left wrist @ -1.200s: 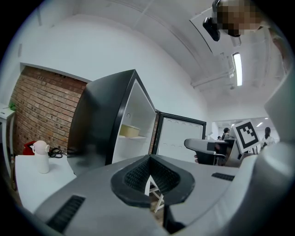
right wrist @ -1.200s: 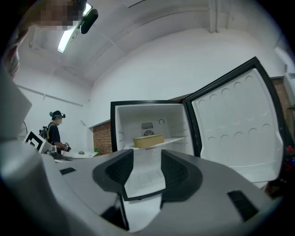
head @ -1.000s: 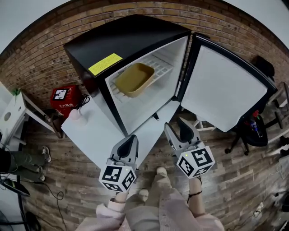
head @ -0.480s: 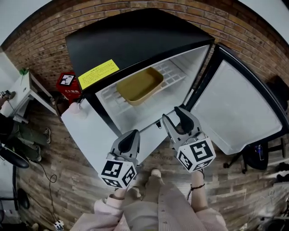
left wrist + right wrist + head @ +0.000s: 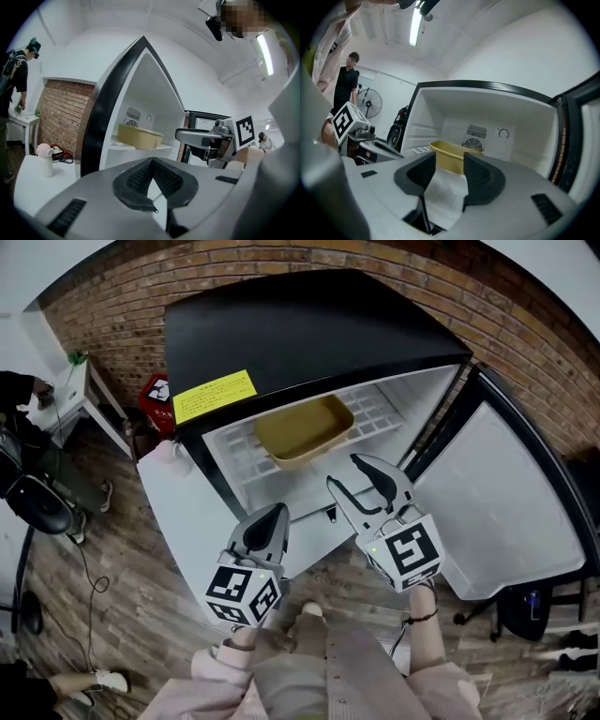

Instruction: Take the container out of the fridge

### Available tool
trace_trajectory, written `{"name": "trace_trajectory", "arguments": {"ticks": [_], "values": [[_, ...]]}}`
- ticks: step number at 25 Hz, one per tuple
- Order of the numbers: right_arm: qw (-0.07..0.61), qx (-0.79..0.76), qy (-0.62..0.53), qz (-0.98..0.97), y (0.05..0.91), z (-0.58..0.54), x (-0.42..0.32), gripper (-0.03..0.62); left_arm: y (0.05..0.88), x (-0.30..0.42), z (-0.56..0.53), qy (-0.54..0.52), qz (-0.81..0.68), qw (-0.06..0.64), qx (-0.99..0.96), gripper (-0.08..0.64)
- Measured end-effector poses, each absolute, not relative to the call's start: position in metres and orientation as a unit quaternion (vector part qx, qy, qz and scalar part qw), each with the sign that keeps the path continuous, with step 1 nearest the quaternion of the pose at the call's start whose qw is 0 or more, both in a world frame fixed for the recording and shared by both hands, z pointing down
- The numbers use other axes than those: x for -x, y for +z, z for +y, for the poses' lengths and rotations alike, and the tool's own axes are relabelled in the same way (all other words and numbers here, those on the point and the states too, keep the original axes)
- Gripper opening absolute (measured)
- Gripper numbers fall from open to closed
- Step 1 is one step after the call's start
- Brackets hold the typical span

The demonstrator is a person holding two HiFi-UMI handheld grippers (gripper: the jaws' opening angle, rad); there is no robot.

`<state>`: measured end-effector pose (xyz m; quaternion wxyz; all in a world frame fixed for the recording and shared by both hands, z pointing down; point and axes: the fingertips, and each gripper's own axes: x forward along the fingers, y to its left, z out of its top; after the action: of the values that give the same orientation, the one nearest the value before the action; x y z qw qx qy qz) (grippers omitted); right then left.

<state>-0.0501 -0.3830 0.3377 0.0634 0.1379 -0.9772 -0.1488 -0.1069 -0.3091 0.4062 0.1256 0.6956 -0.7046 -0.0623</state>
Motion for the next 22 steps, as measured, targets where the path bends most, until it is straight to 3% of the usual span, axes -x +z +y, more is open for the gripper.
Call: {"name": "trace_trajectory", "arguments": {"ticks": [22], "values": [[0.263,0.075,-0.364,-0.89,0.354,-0.377,0.112,0.184,0.392,0.122,-0.315,-0.074,-0.723,0.125,-0.675,-0.008]]}}
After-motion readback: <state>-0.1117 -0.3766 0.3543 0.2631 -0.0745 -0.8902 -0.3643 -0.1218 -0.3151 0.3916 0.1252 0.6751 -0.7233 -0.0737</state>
